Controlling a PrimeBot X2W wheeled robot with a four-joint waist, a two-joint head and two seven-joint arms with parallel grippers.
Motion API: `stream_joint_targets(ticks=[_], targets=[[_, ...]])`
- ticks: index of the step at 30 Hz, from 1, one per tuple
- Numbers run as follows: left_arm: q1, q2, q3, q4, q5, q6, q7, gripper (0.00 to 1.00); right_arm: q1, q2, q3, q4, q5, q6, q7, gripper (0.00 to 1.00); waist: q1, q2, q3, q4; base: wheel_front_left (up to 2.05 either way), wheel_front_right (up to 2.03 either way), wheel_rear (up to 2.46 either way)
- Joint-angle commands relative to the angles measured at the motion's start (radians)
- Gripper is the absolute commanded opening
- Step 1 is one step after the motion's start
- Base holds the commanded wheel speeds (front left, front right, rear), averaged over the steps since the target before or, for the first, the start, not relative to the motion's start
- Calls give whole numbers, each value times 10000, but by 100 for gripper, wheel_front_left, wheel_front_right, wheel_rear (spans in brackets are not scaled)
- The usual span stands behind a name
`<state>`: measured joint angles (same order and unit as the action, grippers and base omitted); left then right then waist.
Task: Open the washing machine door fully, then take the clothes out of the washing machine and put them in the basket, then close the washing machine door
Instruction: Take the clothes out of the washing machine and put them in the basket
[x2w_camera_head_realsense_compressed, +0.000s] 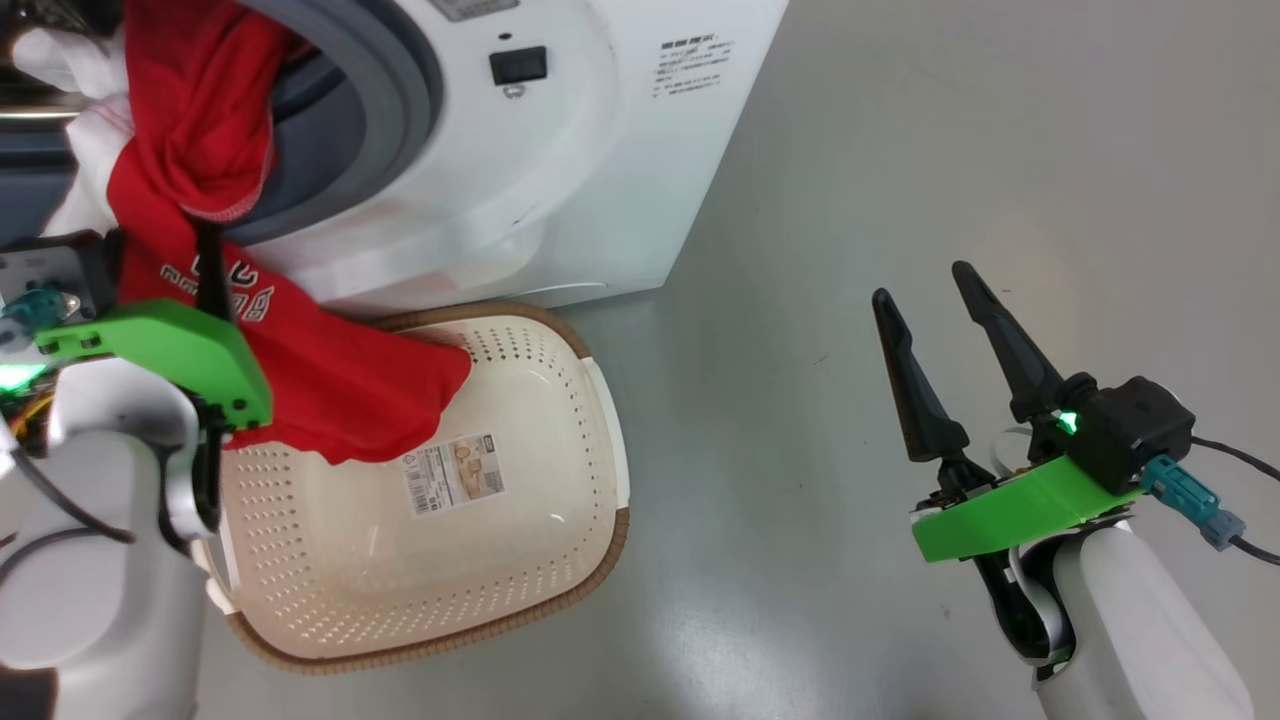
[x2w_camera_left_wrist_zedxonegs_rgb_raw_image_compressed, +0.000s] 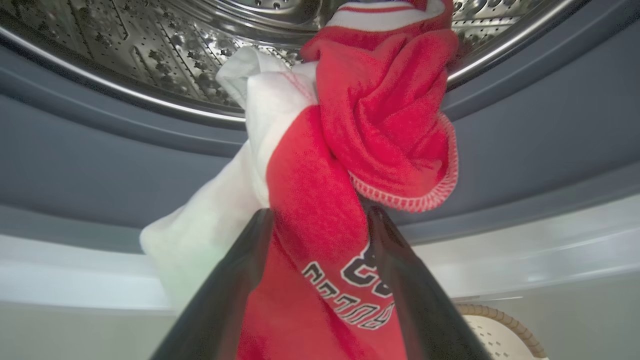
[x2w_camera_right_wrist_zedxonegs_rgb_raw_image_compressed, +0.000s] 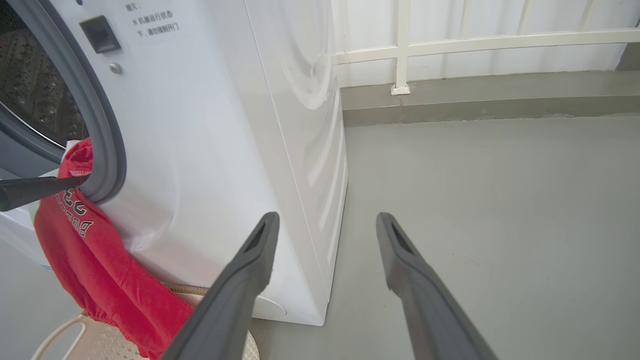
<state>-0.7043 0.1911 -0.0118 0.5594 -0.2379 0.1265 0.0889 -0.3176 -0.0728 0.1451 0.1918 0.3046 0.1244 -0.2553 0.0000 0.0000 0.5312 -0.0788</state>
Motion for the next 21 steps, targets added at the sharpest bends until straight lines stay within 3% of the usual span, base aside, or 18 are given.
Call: stream_joint_targets(ticks=[1, 5, 8, 9, 10, 11, 21], targets=[[-187, 593, 241, -165, 146, 161, 139, 100, -34, 53, 269, -195, -70, 63, -65, 100, 0, 0, -3, -33, 0, 0, 0], [-197, 707, 213, -242, 145, 239, 515, 98, -41, 84, 289, -190, -49, 63, -65, 100, 0, 0, -17, -94, 0, 0, 0], [-162, 790, 211, -323, 138, 295, 682, 73, -33, 103, 308, -183, -29, 63, -65, 100, 0, 0, -32, -134, 0, 0, 0], [-148, 820, 209, -331, 126, 294, 745, 44, -32, 108, 315, -182, -20, 63, -65, 100, 0, 0, -35, -148, 0, 0, 0], [-138, 849, 209, -345, 114, 292, 781, 31, -32, 113, 323, -182, -12, 63, -65, 100, 0, 0, -35, -160, 0, 0, 0], [-126, 883, 183, -354, 125, 280, 821, 0, -32, 118, 329, -183, -5, 63, -65, 100, 0, 0, -38, -171, 0, 0, 0], [145, 856, 236, -1097, 79, 482, 155, 0, 45, 135, 321, -153, 17, 63, -65, 100, 0, 0, -160, -142, 0, 0, 0]])
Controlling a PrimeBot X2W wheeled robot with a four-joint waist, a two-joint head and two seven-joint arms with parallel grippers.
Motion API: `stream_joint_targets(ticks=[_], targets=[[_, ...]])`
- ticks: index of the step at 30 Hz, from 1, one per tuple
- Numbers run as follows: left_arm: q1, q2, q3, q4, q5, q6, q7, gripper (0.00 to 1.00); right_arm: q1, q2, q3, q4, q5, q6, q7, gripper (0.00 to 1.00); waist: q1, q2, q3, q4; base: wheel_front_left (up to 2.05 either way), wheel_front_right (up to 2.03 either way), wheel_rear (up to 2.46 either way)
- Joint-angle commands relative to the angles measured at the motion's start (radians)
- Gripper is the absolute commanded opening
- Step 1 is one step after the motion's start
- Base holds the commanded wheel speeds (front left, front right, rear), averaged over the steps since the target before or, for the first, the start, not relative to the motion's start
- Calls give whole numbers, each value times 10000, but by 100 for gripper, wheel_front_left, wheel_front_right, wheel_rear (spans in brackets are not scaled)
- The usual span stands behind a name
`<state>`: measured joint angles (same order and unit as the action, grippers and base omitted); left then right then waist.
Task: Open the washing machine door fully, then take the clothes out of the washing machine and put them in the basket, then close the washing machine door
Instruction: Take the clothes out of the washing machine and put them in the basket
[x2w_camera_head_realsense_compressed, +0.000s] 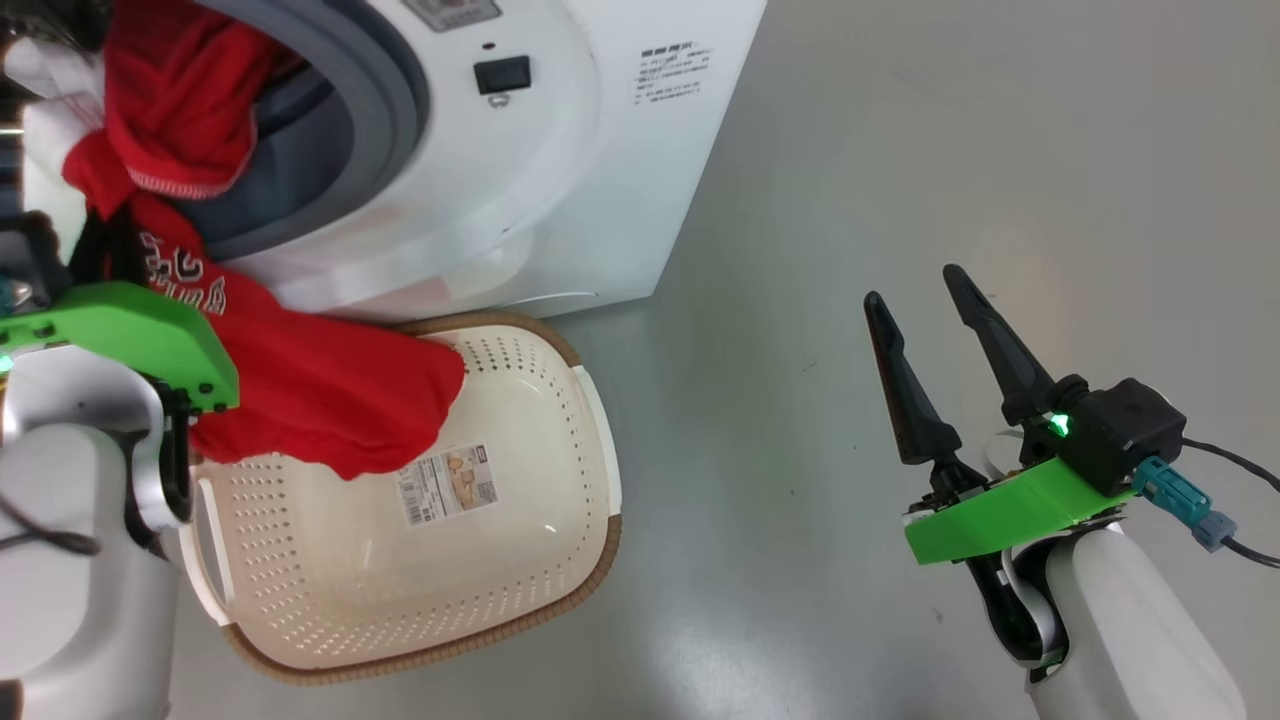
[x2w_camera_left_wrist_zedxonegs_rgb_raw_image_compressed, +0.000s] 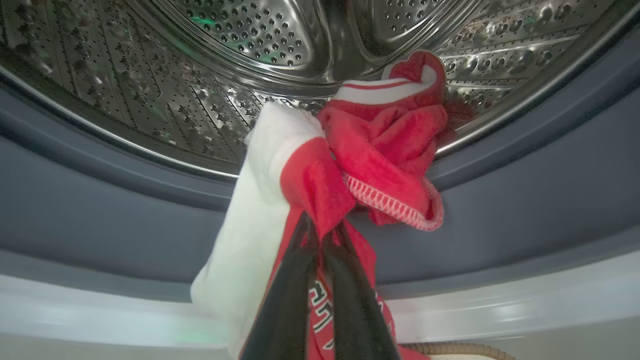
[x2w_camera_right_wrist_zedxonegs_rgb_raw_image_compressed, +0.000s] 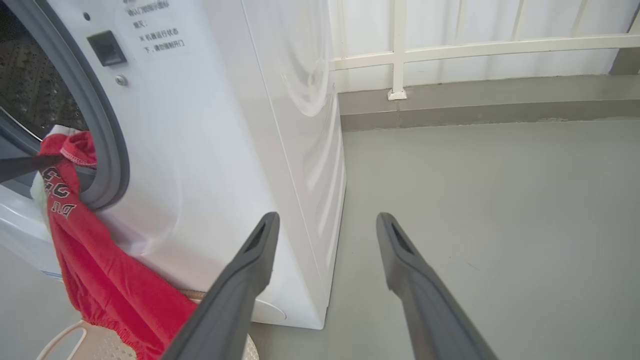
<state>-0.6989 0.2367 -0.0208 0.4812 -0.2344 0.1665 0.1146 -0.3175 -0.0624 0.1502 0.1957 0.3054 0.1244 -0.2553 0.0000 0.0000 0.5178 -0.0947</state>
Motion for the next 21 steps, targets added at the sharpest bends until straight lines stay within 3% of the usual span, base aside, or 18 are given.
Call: stream_joint_targets(ticks=[1, 10, 16, 21], targets=[[179, 341, 396, -450, -74, 58, -244, 0, 60, 32, 267, -188, 10, 63, -65, 100, 0, 0, -48, 26, 0, 0, 0], [1660, -128, 674, -1699, -930, -357, -869, 0, 158, 34, 247, -104, 79, 63, -65, 100, 0, 0, -186, 226, 0, 0, 0], [2756, -477, 395, -2562, -1216, -480, -360, 0, 138, 2, 231, -127, 90, 63, -65, 100, 0, 0, -116, 370, 0, 0, 0], [3222, -826, 129, -2475, -1582, -683, 59, 0, 65, -1, 247, -129, 81, 63, -65, 100, 0, 0, -16, 408, 0, 0, 0]])
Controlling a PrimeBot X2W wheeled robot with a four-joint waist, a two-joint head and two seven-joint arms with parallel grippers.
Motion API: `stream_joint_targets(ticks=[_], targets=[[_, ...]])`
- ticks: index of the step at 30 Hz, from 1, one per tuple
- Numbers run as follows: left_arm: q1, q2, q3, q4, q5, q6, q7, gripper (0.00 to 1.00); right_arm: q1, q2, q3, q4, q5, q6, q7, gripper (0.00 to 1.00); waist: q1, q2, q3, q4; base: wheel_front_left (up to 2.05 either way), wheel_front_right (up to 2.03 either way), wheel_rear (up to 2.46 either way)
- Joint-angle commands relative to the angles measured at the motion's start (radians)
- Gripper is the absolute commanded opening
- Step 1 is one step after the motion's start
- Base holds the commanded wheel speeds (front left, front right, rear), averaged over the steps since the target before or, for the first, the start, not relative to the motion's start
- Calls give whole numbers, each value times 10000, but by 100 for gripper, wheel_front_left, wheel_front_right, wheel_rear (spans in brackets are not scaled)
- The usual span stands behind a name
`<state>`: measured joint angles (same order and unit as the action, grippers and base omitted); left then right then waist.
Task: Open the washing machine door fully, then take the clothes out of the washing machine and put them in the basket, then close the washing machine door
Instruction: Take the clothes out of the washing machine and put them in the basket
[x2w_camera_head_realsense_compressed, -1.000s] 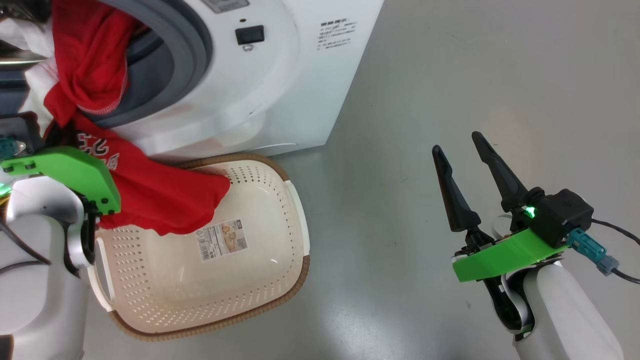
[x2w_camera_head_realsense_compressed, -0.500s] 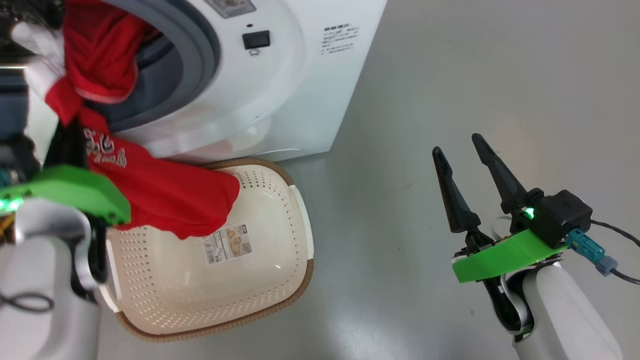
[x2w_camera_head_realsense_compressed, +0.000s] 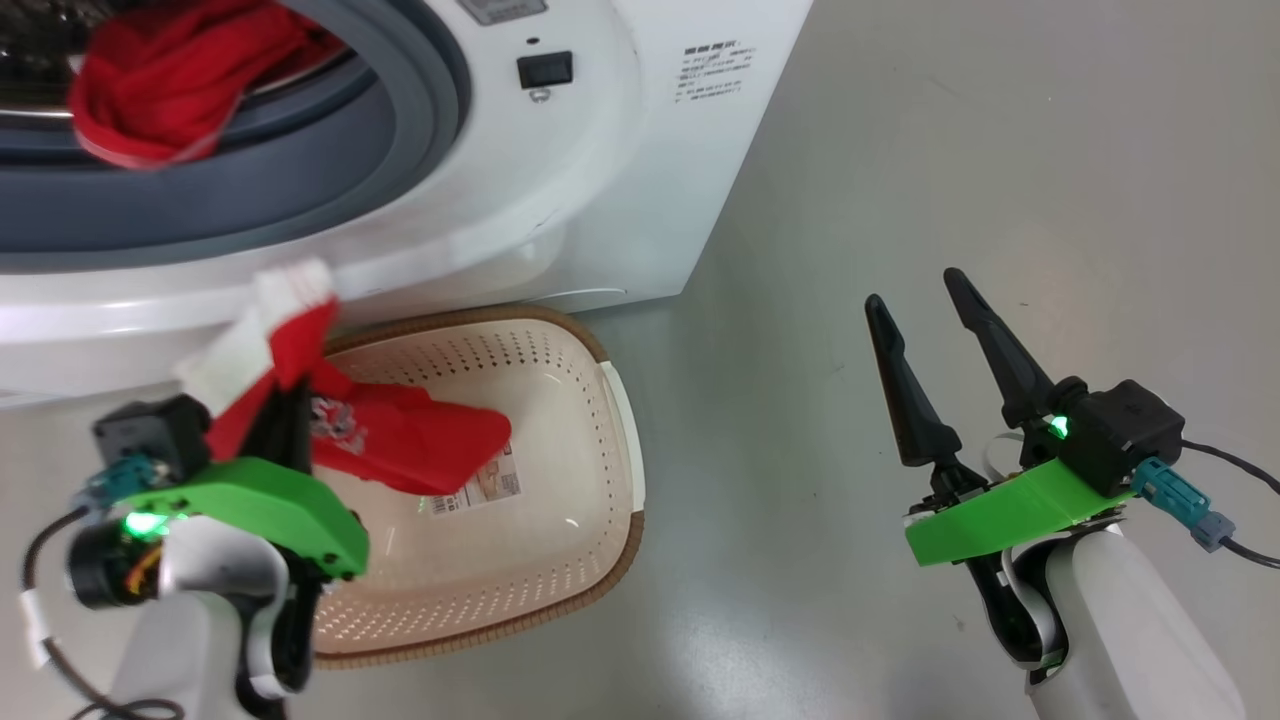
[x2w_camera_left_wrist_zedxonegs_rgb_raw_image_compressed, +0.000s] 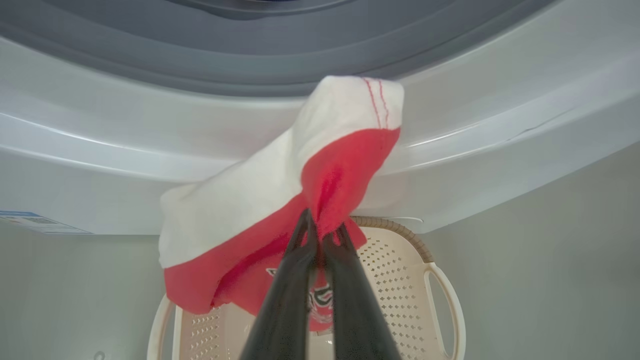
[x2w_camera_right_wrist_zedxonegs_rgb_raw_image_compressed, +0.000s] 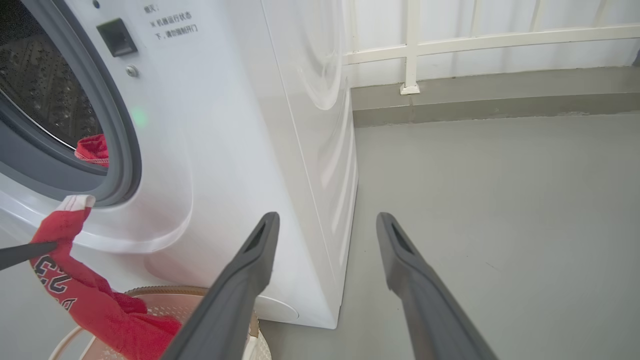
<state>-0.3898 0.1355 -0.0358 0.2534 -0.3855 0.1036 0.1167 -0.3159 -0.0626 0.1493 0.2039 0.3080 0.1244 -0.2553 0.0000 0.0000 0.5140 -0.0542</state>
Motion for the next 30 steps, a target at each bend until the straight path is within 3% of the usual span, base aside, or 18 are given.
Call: stream_joint_targets(ticks=[1, 7, 18, 30], targets=[[151, 111, 233, -68, -180, -130, 113, 0, 30, 1, 269, -207, 58, 63, -65, 100, 0, 0, 43, -3, 0, 0, 0], [-170, -41, -32, 1620, -433, -509, 241, 0, -97, 11, 384, -168, 103, 63, -65, 100, 0, 0, 150, -142, 0, 0, 0], [-1908, -476, -439, 6374, -675, -1027, -319, 0, -265, 63, 475, -155, 181, 63, -65, 100, 0, 0, 326, -504, 0, 0, 0], [-3051, -622, -50, 9402, -1553, -1748, -501, 0, -338, 100, 484, -148, 207, 63, -65, 100, 0, 0, 456, -674, 0, 0, 0]])
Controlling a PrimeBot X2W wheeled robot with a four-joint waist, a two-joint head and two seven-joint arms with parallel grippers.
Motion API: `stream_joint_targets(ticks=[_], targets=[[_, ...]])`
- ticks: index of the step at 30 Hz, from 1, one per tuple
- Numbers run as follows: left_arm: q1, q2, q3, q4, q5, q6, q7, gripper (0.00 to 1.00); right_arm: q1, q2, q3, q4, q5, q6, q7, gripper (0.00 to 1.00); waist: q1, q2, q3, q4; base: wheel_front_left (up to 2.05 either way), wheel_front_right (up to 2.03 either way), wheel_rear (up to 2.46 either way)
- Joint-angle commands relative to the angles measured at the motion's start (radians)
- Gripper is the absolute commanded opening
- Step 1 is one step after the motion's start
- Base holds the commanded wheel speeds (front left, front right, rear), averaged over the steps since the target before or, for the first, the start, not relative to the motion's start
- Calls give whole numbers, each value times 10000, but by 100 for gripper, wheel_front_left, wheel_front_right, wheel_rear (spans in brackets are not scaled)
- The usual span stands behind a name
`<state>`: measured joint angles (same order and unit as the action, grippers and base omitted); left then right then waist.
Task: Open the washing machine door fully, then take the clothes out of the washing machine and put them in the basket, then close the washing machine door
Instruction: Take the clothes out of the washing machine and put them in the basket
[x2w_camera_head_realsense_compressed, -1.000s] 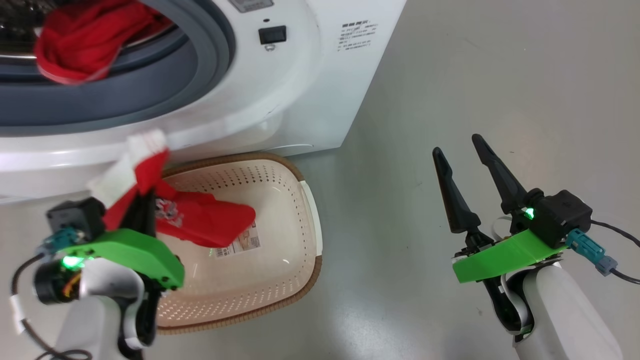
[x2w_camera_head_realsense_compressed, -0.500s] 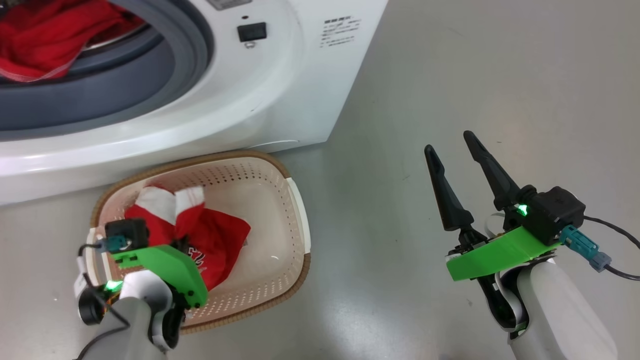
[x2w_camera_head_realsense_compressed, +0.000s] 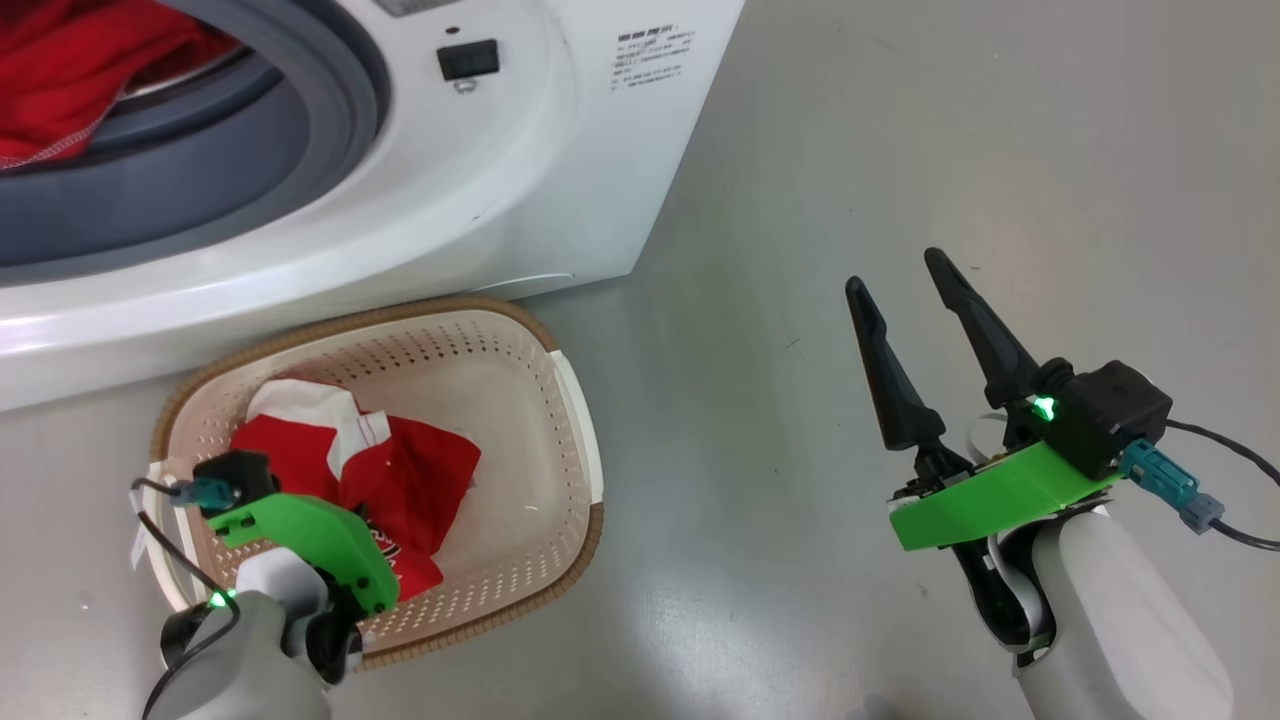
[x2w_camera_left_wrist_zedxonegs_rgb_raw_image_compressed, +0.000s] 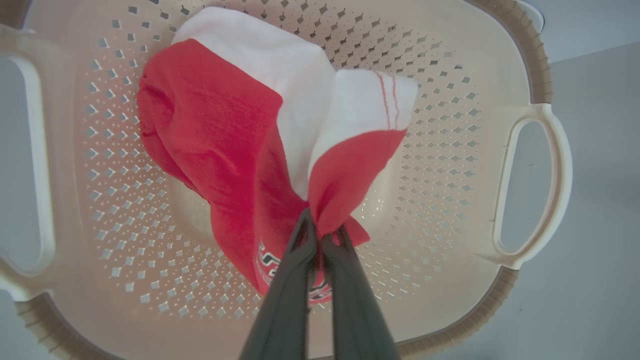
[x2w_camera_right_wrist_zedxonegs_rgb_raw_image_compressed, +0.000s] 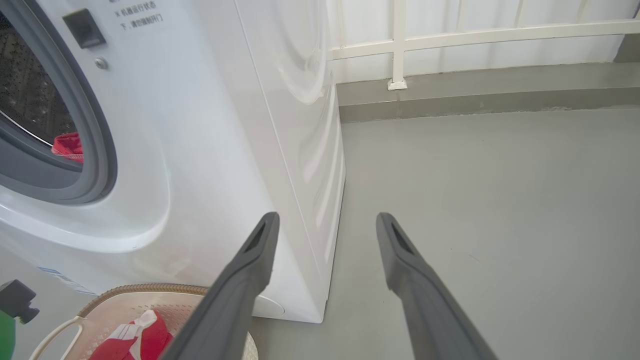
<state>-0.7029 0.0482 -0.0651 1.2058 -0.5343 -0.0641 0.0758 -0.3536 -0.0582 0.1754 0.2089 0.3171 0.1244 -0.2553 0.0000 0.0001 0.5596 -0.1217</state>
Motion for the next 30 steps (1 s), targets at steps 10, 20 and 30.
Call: stream_joint_targets(ticks=[10, 20, 30], targets=[[-209, 194, 127, 500, -269, -455, -627, 100, 63, 70, 162, -175, 105, 63, -65, 100, 0, -1, -105, 73, 0, 0, 0], [-146, 188, -94, 578, -392, -630, -1537, 100, 206, 74, 109, -78, 64, 63, -65, 100, 0, -1, -552, 286, 0, 0, 0], [514, 286, -851, -671, -628, -662, -3047, 100, 510, -51, -20, 19, -2, 63, -65, 100, 0, -1, -1449, 584, 0, 0, 0]])
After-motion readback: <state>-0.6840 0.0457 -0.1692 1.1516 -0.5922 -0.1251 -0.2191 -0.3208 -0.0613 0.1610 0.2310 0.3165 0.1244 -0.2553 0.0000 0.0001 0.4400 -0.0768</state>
